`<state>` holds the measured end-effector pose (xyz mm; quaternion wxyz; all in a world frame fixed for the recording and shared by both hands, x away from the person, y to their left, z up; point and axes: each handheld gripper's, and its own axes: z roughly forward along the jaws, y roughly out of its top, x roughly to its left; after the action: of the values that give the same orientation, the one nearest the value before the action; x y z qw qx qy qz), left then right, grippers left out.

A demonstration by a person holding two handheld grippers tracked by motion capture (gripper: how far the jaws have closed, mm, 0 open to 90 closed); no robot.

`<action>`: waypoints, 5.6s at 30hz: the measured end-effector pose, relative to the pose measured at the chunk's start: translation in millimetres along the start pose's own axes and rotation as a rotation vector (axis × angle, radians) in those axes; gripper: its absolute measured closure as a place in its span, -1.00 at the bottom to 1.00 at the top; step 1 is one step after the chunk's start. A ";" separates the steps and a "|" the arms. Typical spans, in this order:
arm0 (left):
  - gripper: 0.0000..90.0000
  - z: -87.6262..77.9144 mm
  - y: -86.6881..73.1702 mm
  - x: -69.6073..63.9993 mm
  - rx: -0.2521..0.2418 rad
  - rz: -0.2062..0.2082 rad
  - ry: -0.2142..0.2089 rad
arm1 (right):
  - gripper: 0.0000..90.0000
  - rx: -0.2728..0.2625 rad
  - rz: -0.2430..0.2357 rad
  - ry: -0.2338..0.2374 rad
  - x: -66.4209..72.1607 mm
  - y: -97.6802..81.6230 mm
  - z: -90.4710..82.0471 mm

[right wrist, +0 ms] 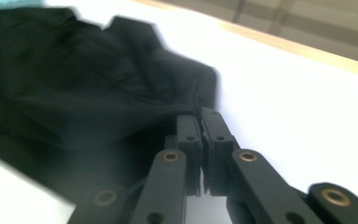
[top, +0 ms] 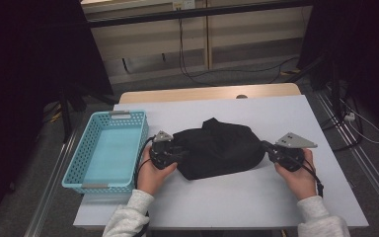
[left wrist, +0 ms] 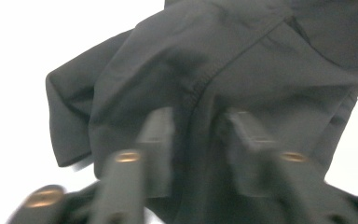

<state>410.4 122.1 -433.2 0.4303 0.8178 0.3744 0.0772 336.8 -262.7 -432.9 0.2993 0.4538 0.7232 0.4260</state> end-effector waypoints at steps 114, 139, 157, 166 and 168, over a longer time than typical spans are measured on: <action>0.90 -39.6 -15.4 -30.8 0.105 -0.005 -0.059 | 0.13 0.133 -0.046 0.125 13.5 -11.5 -8.2; 0.90 -40.2 -14.7 -29.3 0.105 -0.006 -0.078 | 0.83 0.172 -0.059 0.020 10.1 12.8 62.9; 0.92 -43.2 -12.4 -33.9 0.091 0.020 -0.087 | 0.92 0.183 0.177 0.074 -27.9 -19.1 -7.6; 0.92 -39.8 -9.4 -34.2 0.090 0.024 -0.092 | 0.92 0.228 0.127 0.067 -22.2 -30.0 -9.2; 0.92 -37.3 -9.8 -37.4 0.096 0.040 -0.103 | 0.92 0.214 0.146 0.049 -24.0 -31.1 -12.0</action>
<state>361.8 124.2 -410.3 0.4075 0.8478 0.3385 0.0255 324.2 -295.8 -453.9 0.1997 0.5240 0.7367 0.3779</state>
